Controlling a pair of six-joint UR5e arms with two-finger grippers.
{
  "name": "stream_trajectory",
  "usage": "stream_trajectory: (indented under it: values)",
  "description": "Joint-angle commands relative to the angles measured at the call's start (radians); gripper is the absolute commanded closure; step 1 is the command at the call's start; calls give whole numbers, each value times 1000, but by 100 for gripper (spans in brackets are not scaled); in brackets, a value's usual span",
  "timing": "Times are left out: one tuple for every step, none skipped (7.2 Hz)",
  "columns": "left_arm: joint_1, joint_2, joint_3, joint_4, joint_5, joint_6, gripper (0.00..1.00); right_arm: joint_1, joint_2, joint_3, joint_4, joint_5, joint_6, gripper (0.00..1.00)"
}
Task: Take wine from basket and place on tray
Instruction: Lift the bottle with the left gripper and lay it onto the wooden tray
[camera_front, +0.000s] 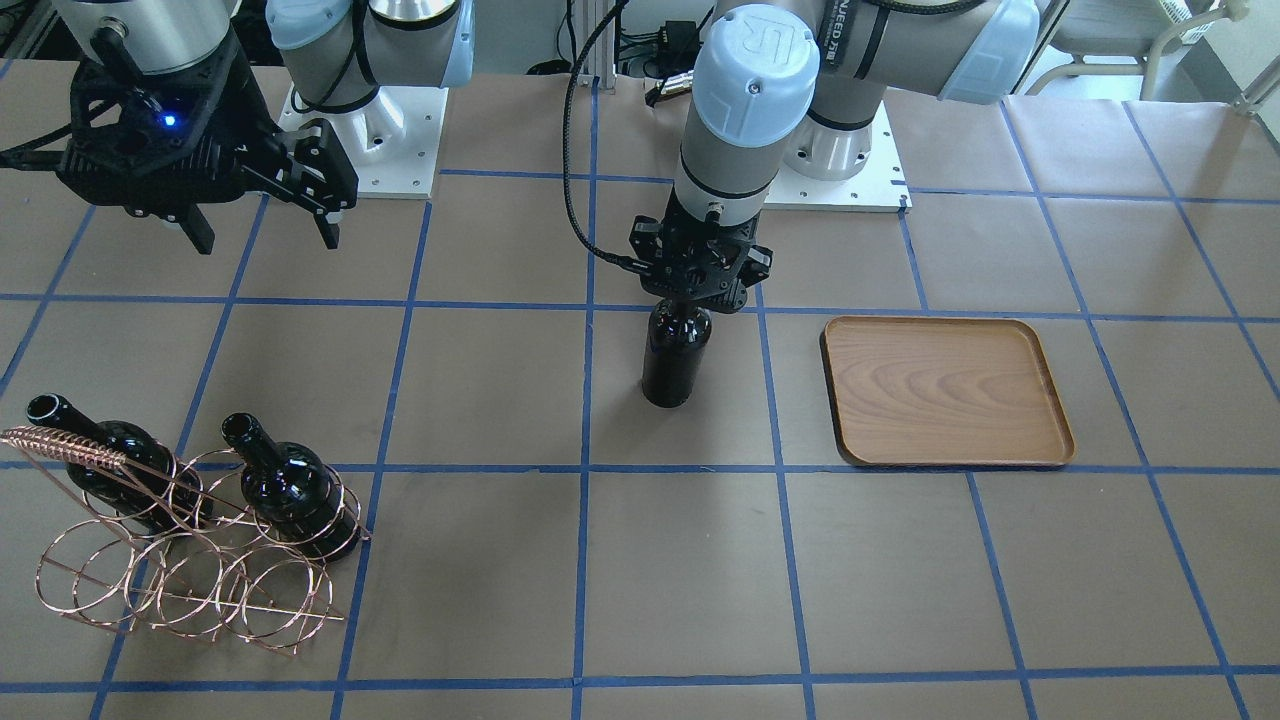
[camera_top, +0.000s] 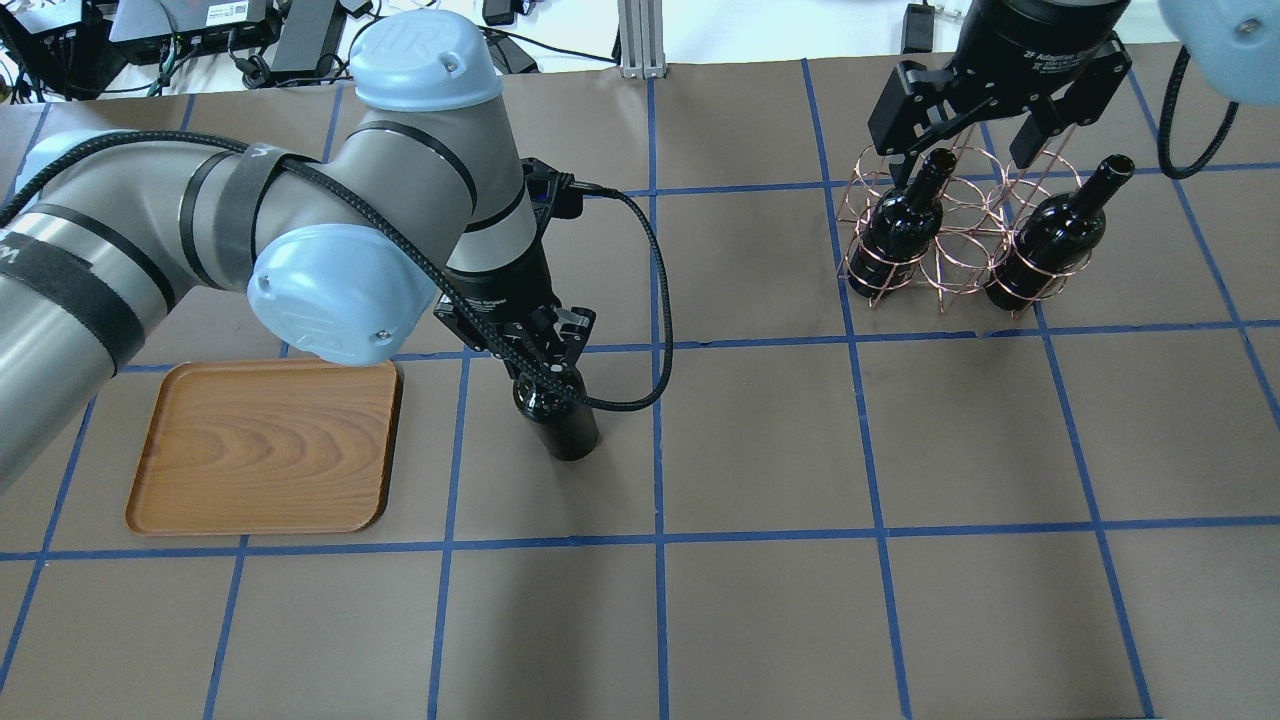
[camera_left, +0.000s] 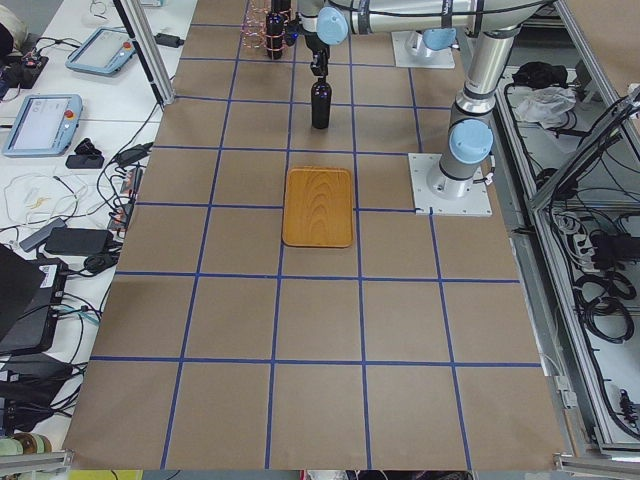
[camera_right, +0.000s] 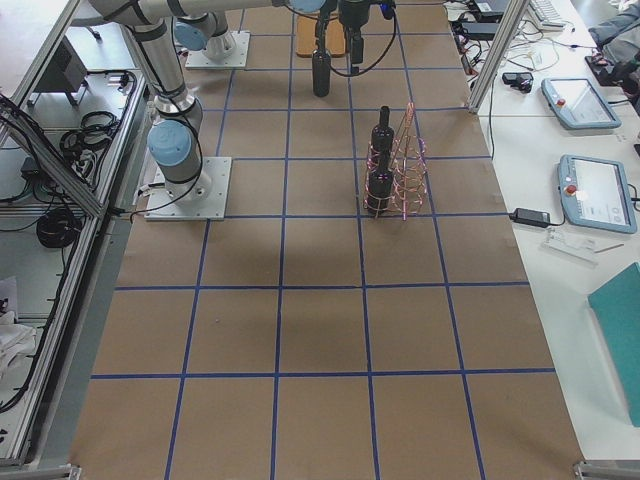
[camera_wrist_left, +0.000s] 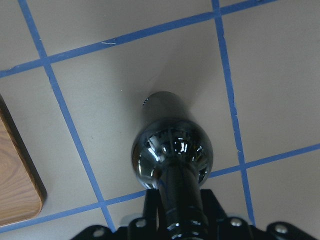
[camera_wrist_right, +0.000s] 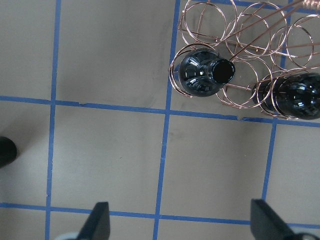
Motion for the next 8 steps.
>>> stream_trajectory:
  values:
    - [1,10,15,0,7,-5,100,-1,0,0,-3,1,-3,0]
    - [27,35,27,-20,17,6,100,-1,0,0,0,1,0,0]
    - [72,45,70,-63,48,7,100,0,2,0,0,15,3,0]
    - [137,57,111,-132,63,16,100,0,3,2,0,17,2,0]
    - [209,68,122,-148,107,44,100,0,5,5,-6,21,2,0]
    - [283,76,123,-149,144,144,100,0,11,6,-7,37,2,0]
    - [379,77,116,-143,148,211,100,-3,11,9,-7,35,5,0]
    - [472,77,107,-146,146,278,100,-3,7,11,-6,37,6,0]
